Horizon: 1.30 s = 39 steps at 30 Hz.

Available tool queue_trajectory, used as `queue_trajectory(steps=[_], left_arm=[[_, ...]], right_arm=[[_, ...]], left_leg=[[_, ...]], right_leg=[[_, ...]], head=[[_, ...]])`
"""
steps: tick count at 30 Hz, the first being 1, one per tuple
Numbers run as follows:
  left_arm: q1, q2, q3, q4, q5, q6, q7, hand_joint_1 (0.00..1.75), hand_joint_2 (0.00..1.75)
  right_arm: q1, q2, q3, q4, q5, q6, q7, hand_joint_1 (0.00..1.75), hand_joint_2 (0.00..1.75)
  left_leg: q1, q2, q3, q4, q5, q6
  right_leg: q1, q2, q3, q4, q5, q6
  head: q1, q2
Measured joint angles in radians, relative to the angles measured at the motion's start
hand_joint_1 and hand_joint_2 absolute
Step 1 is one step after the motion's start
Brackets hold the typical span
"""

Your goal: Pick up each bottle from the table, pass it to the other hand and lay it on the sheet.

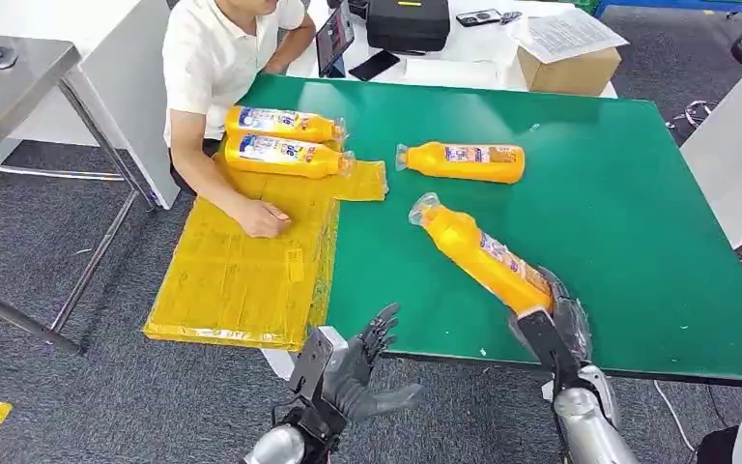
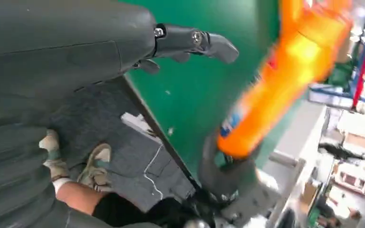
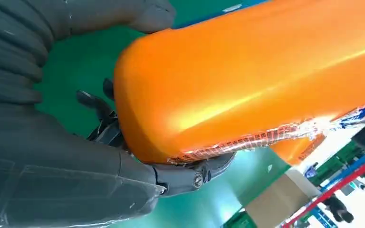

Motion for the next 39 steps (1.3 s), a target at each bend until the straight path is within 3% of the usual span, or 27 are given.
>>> queue_trajectory(steps=[8, 25, 39], left_arm=[[-0.041, -0.04, 0.093, 0.09, 0.184, 0.031, 0.006, 0.0, 1.75], [-0.091, -0.075, 0.113, 0.115, 0.266, -0.039, -0.009, 0.0, 1.75], [-0.09, -0.08, 0.122, -0.047, 0.221, -0.096, -0.09, 0.0, 1.75]], right_arm=[[0.037, 0.036, 0.019, -0.111, 0.003, 0.01, -0.041, 1.75, 1.75], [0.065, 0.07, 0.115, -0.227, -0.016, 0.017, -0.07, 1.75, 1.75], [0.07, 0.115, 0.254, -0.236, -0.032, 0.027, -0.07, 1.75, 1.75]], left_leg=[[0.0, 0.0, 0.0, 0.0, 0.0, 0.0], [0.0, 0.0, 0.0, 0.0, 0.0, 0.0], [0.001, 0.0, 0.0, 0.0, 0.0, 0.0]], right_leg=[[0.0, 0.0, 0.0, 0.0, 0.0, 0.0], [0.0, 0.0, 0.0, 0.0, 0.0, 0.0], [0.001, 0.0, -0.001, 0.001, 0.0, 0.0]], head=[[0.0, 0.0], [0.0, 0.0], [0.0, 0.0]])
